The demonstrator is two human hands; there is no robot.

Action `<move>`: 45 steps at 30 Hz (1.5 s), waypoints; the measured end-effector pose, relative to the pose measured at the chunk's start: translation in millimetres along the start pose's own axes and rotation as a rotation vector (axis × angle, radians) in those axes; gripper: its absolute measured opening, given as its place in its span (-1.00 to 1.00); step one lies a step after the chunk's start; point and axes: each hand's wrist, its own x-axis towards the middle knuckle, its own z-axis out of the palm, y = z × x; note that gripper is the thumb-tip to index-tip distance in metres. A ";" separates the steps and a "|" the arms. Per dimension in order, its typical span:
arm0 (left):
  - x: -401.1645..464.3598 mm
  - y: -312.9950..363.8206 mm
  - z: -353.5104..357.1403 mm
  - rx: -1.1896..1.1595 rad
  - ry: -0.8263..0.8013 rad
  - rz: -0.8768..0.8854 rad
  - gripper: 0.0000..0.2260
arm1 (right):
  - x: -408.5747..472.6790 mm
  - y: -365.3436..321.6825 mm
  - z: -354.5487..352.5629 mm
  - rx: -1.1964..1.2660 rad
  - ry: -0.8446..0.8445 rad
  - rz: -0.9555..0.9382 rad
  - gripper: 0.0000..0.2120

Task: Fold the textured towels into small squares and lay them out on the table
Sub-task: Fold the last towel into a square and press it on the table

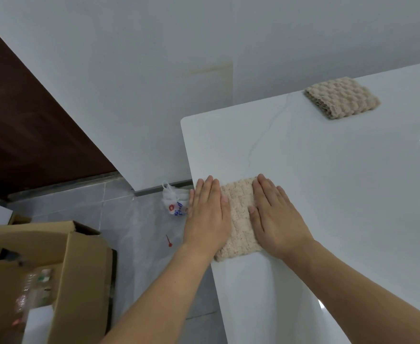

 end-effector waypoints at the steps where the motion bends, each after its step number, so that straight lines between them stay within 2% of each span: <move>1: -1.0 0.8 0.2 0.047 0.003 0.009 -0.47 | -0.1 -0.7 0.2 -0.011 -0.004 0.003 -0.35; 5: -1.6 1.1 3.0 0.155 0.048 0.016 -0.32 | -0.8 -0.6 -1.4 -0.023 -0.006 -0.002 -0.36; 14: -1.9 4.3 2.6 0.123 0.054 0.013 -0.34 | -2.1 -4.6 -1.1 -0.080 0.022 0.043 -0.40; 26: -0.2 0.1 6.6 0.135 0.026 0.013 -0.43 | -1.7 -7.2 -3.3 -0.069 -0.007 0.103 -0.33; 30: -0.7 -0.8 6.3 0.138 0.034 0.022 -0.39 | -4.1 -8.6 -2.4 -0.052 0.023 0.137 -0.34; 34: -0.9 -2.1 3.3 0.121 -0.032 0.045 -0.34 | -6.8 -9.6 -3.7 -0.017 0.044 0.177 -0.37; 37: 4.4 -12.7 -12.0 0.096 -0.141 0.134 -0.32 | -11.7 -13.4 -2.6 0.035 0.142 0.296 -0.37; 41: 41.6 -30.3 -41.7 -0.060 -0.306 0.293 -0.49 | -22.2 -31.1 0.8 0.219 0.325 0.569 -0.41; 45: 90.0 -22.6 -60.2 -0.373 -0.526 0.362 -0.60 | -25.8 -60.3 5.8 0.471 0.690 0.908 -0.54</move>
